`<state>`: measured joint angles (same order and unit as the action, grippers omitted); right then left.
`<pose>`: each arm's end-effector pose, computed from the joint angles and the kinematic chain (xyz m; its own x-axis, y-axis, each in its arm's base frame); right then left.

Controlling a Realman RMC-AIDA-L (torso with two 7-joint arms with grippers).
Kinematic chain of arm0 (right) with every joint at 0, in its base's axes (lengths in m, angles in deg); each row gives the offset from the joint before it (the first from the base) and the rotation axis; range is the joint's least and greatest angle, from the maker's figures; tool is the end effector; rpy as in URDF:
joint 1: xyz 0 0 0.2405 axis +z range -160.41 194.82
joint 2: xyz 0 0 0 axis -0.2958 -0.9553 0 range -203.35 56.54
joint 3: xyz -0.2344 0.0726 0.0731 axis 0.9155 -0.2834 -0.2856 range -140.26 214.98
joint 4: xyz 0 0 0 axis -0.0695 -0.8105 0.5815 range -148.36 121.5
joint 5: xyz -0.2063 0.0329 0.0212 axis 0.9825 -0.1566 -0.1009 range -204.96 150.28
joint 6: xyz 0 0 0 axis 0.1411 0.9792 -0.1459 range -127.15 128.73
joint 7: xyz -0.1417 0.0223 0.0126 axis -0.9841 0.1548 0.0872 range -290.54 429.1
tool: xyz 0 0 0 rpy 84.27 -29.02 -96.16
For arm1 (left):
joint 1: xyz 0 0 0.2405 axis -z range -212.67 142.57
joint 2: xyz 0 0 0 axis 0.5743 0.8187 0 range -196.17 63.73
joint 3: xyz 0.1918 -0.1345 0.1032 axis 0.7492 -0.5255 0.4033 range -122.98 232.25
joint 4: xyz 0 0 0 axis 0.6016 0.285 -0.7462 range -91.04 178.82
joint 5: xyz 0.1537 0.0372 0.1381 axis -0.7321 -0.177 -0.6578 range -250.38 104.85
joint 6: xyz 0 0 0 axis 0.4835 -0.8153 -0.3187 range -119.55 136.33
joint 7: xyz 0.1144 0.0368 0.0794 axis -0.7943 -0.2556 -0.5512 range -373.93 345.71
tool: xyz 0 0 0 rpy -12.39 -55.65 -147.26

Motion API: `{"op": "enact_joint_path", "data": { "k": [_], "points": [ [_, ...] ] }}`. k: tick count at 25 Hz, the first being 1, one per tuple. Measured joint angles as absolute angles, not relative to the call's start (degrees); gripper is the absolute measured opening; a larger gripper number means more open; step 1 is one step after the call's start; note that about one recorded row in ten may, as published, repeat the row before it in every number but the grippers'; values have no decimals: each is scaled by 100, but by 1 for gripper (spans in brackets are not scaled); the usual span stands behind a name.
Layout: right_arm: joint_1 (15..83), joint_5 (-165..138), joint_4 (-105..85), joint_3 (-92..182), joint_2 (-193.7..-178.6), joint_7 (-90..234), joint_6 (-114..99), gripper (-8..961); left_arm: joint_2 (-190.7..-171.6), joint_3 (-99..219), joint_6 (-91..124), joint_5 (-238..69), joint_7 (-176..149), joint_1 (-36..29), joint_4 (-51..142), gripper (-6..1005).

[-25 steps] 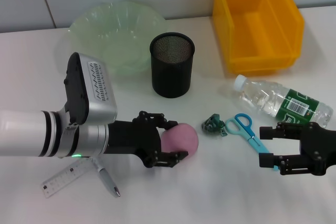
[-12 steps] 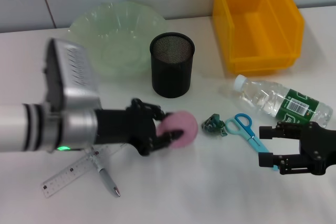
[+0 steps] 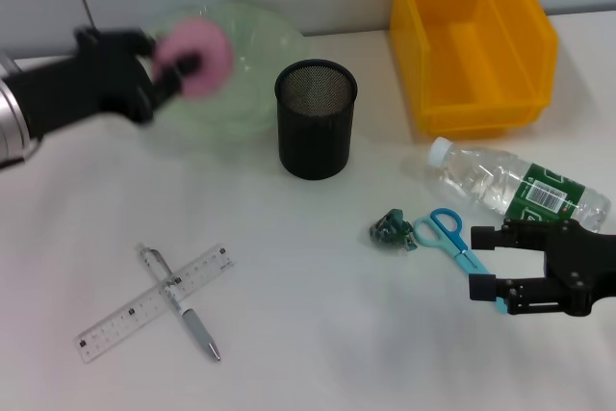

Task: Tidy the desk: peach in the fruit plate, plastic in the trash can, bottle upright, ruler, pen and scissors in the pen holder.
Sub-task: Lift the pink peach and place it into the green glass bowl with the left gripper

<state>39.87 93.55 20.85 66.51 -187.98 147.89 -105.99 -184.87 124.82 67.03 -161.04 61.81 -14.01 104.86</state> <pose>0.3086 0.2600 0.0360 0.6899 -0.4654 -0.5545 -0.5400 -0.8410 0.0339 -0.2068 0.3771 0.0261 0.8866 -0.0127 0.4624 0.2883 -0.7665 -0.5738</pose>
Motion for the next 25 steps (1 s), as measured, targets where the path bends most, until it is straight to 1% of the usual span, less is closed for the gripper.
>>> {"op": "enact_joint_path", "data": {
  "k": [2,5,7,9,10,11,12,18,22,25],
  "points": [
    [3995,9353,2088,6653,-18833,14791,-10581,805,-18487,12481,6084,-15532,5728,-1175,10023,293],
    [3995,9352,2091,6653,-18847,14791,-10580,805,-18487,12477,5852,-15264,5532,-1046,9784,270],
    [3997,9351,2089,6654,-18857,14791,-10579,805,-18486,12492,5381,-14615,4945,-611,8976,255],
    [3997,9350,2089,6654,-18859,14791,-10578,805,-18490,12507,5254,-14480,4710,-421,8668,239],
    [3997,9350,2088,6654,-18860,14791,-10577,805,-18505,12519,5047,-14424,4469,-172,8313,231],
    [3997,9350,2088,6654,-18862,14791,-10577,805,-18505,12519,5047,-14424,4469,-172,8313,223],
    [4005,9347,2087,6654,-18867,14791,-10575,805,-18530,12531,4723,-14420,4179,99,7880,215],
    [4092,9342,2084,6654,-18907,14787,-10572,805,-18539,12532,4388,-14417,4029,336,7452,172],
    [4131,9342,2084,6654,-18926,14773,-10572,805,-18540,12533,4371,-14417,4030,325,7395,214],
    [4141,9341,2084,6654,-18928,14770,-10572,806,-18540,12538,4400,-14417,4063,297,7378,283]
  ]
}}
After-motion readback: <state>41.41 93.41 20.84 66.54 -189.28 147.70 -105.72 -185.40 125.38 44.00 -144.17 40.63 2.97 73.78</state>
